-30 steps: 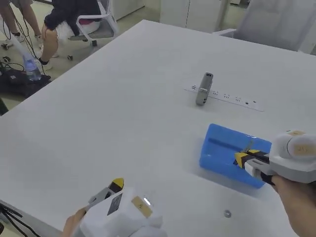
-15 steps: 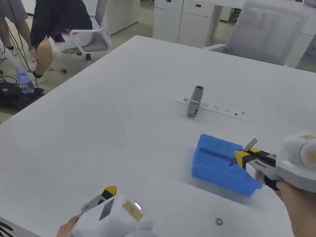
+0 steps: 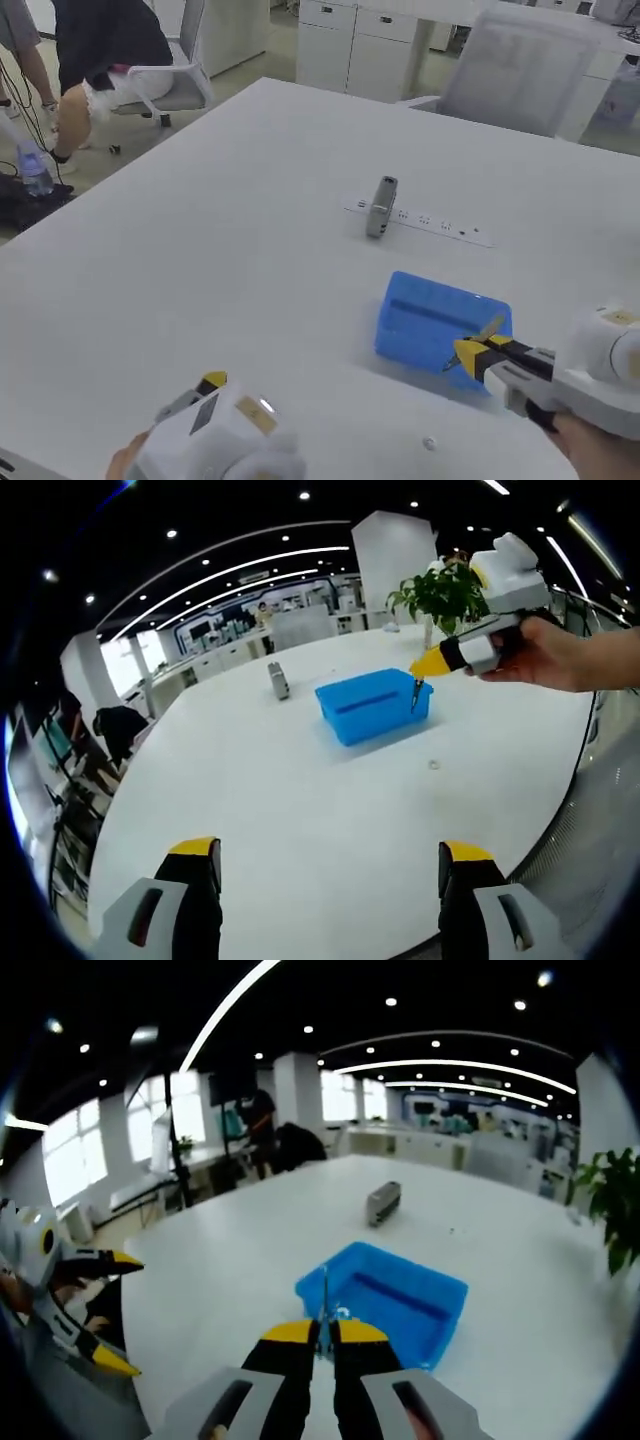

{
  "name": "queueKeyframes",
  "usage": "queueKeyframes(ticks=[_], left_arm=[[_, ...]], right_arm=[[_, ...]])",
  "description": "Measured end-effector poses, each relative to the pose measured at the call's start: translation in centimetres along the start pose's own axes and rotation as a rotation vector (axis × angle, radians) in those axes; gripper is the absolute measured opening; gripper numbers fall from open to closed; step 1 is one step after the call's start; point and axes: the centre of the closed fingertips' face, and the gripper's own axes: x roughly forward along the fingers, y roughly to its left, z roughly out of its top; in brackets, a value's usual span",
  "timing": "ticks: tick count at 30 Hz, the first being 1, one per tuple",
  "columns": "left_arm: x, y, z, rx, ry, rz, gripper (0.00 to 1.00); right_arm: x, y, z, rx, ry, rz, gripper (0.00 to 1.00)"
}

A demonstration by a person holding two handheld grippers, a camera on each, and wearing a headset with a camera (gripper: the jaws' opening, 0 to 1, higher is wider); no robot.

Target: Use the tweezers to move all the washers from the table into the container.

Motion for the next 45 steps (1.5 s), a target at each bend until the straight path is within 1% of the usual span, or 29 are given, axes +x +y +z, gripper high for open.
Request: queueKeyframes(ticks=[3,5,9,11,14,15,18,21,25,30,34,36,39,41,45], left_arm=[[0.0,0.0,0.1,-0.002,-0.005,-0.001,0.92],[0.0,-0.1,0.1,0.001,-0.007,-0.002,0.92],[0.0,-0.1,0.1,-0.001,-0.006,-0.003,0.92],[0.0,-0.1,0.1,0.002,-0.006,-0.003,0.91],[0.0,-0.1,0.0,0.006,-0.002,-0.004,0.91],[0.0,-0.1,0.0,0.005,-0.004,-0.004,0.91],[0.0,-0.1,0.0,0.000,-0.003,-0.005,0.92],[0.0,-0.1,0.0,0.002,-0.002,-0.003,0.92],[0.0,-0.1,0.0,0.002,-0.002,-0.002,0.91],[0.0,-0.1,0.0,-0.001,-0.004,-0.003,0.92],[0.0,-0.1,0.0,0.005,-0.001,-0.004,0.92],[0.0,-0.1,0.0,0.006,0.000,-0.004,0.92],[0.0,-0.2,0.0,0.007,0.002,-0.005,0.92],[0.0,-0.1,-0.1,0.007,0.002,-0.003,0.91],[0.0,-0.1,-0.1,0.005,0.004,-0.001,0.91]], right_arm=[[-0.3,0.4,-1.4,0.021,0.021,-0.003,0.03],[-0.5,0.8,-2.0,0.033,0.028,-0.002,0.03],[-0.4,1.2,-3.2,0.034,0.054,0.000,0.03],[-0.1,1.3,-3.9,0.033,0.069,0.002,0.03],[0.0,1.5,-4.2,0.032,0.083,0.004,0.03],[0.2,1.4,-4.7,0.032,0.091,0.006,0.03],[0.3,1.1,-5.2,0.041,0.099,0.008,0.03],[0.3,1.4,-5.4,0.038,0.106,0.011,0.03],[0.3,1.3,-5.8,0.040,0.111,0.010,0.03],[0.2,1.2,-5.8,0.044,0.103,0.001,0.03],[0.2,1.4,-5.9,0.003,0.106,0.000,0.03],[0.0,2.0,-5.9,-0.008,0.104,0.005,0.03],[0.1,2.2,-5.9,-0.028,0.096,0.007,0.03],[0.0,2.2,-5.8,-0.051,0.093,-0.007,0.02],[-0.1,2.3,-5.7,-0.052,0.092,-0.008,0.02]])
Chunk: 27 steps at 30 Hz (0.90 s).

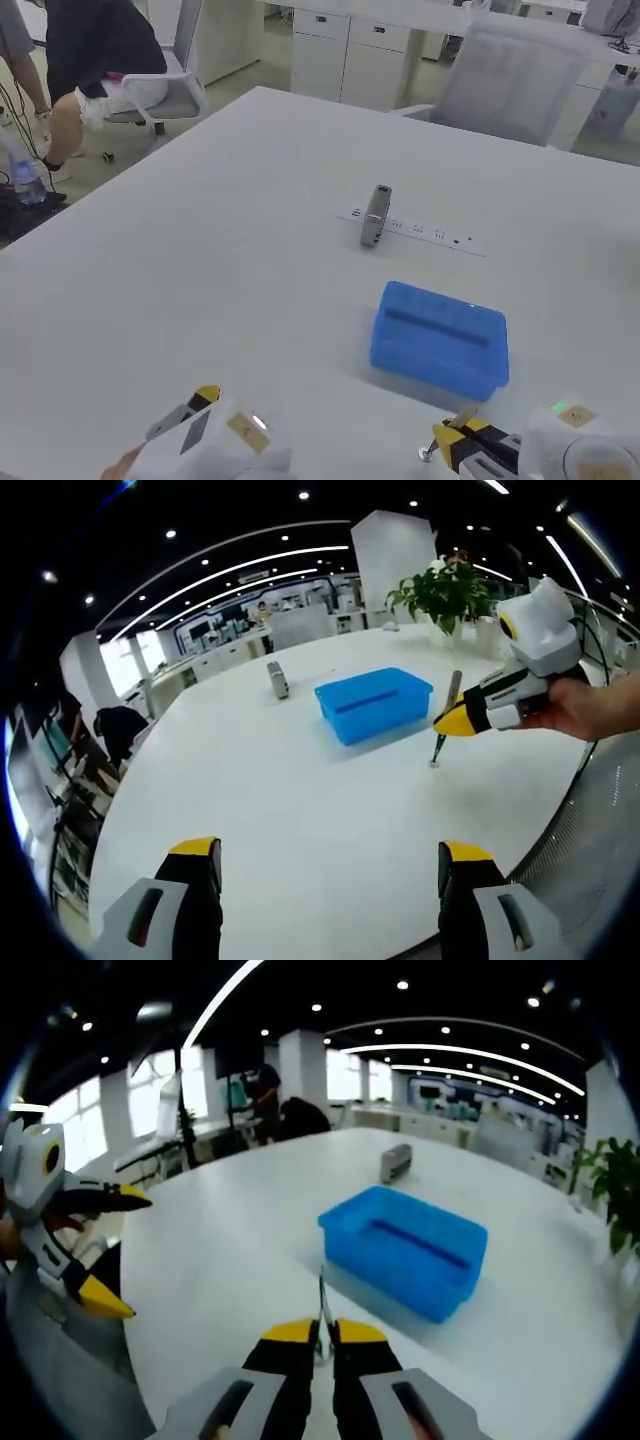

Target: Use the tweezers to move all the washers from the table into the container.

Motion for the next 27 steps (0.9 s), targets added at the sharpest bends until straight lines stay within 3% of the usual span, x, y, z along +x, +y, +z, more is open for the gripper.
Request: queueKeyframes(ticks=[3,13,16,27], left_arm=[[0.0,0.0,0.0,0.000,0.000,0.001,0.91],[0.0,0.1,0.1,-0.009,-0.009,0.002,0.92],[-0.1,0.0,0.2,-0.003,-0.012,0.001,0.92],[-0.1,0.2,0.2,-0.007,-0.013,0.005,0.92]], right_arm=[[0.0,0.2,0.1,-0.040,0.011,0.000,0.02],[0.5,-0.3,0.2,-0.049,0.056,-0.006,0.02],[0.5,-0.5,0.7,-0.056,0.047,-0.003,0.02],[-0.9,-1.9,5.8,-0.069,-0.051,-0.030,0.02]])
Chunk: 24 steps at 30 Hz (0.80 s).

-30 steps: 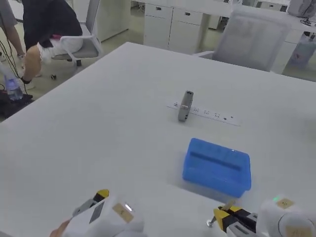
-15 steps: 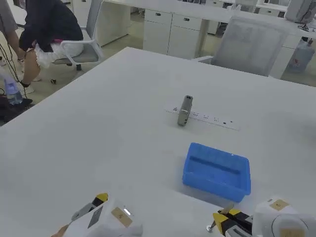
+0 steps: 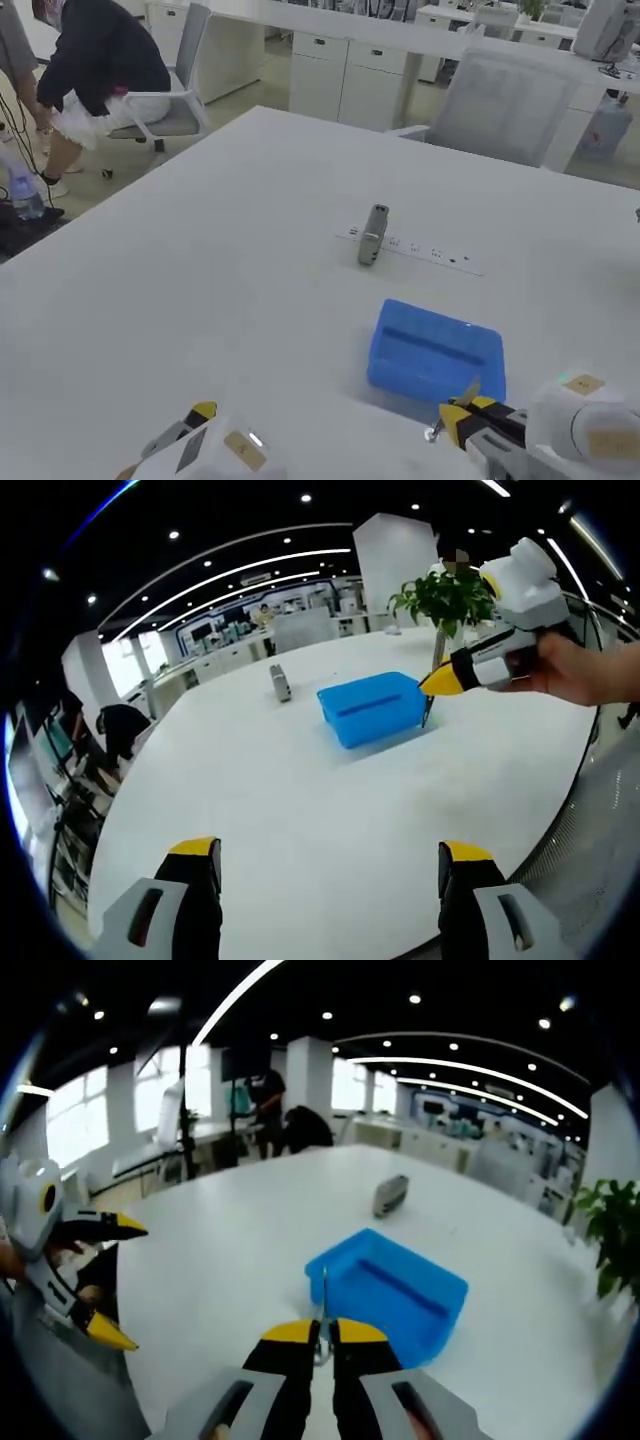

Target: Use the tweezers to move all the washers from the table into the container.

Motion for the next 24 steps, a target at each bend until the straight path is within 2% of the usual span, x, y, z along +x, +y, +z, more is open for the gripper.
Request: queueKeyframes(ticks=[6,13,19,24], left_arm=[[0.0,0.1,0.0,-0.008,-0.004,0.004,0.92],[0.1,0.0,-0.1,-0.004,0.002,0.000,0.92],[0.2,-0.1,-0.2,0.001,0.013,-0.006,0.92],[0.2,-0.2,-0.4,0.003,0.021,-0.010,0.91]], right_arm=[[-0.5,-1.0,2.9,-0.023,-0.047,-0.019,0.02],[0.1,-2.2,4.4,-0.033,-0.073,-0.036,0.02],[1.2,-3.7,4.2,-0.034,-0.062,-0.053,0.02],[2.5,-4.6,2.7,-0.036,-0.022,-0.064,0.02]])
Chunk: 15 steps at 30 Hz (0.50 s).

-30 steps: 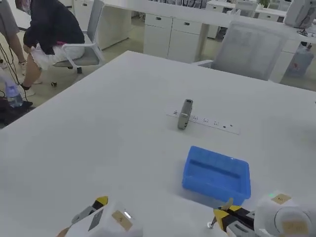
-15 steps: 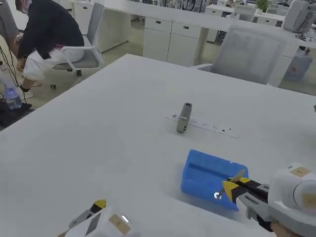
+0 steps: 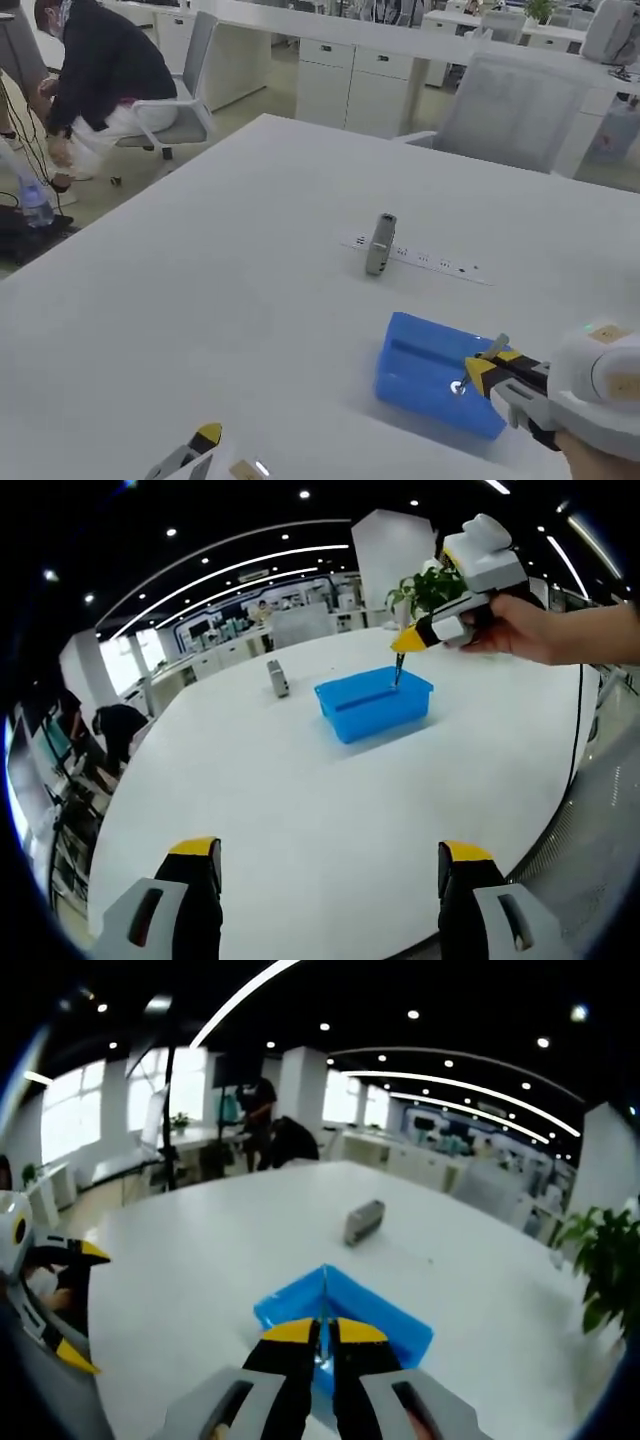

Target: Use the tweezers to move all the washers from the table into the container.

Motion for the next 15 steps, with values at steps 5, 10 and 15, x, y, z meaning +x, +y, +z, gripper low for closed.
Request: queueKeyframes(ticks=[5,10,15], left_arm=[[0.1,0.0,-0.2,0.004,0.011,-0.001,0.91],[0.2,-0.1,-0.3,0.006,0.018,-0.005,0.92],[0.2,-0.1,-0.4,0.008,0.024,-0.004,0.91]], right_arm=[[1.1,-0.5,-1.4,0.015,0.030,-0.006,0.02],[2.0,-0.8,-2.6,0.034,0.059,-0.004,0.01],[2.2,-0.5,-3.4,0.037,0.077,0.005,0.01]])
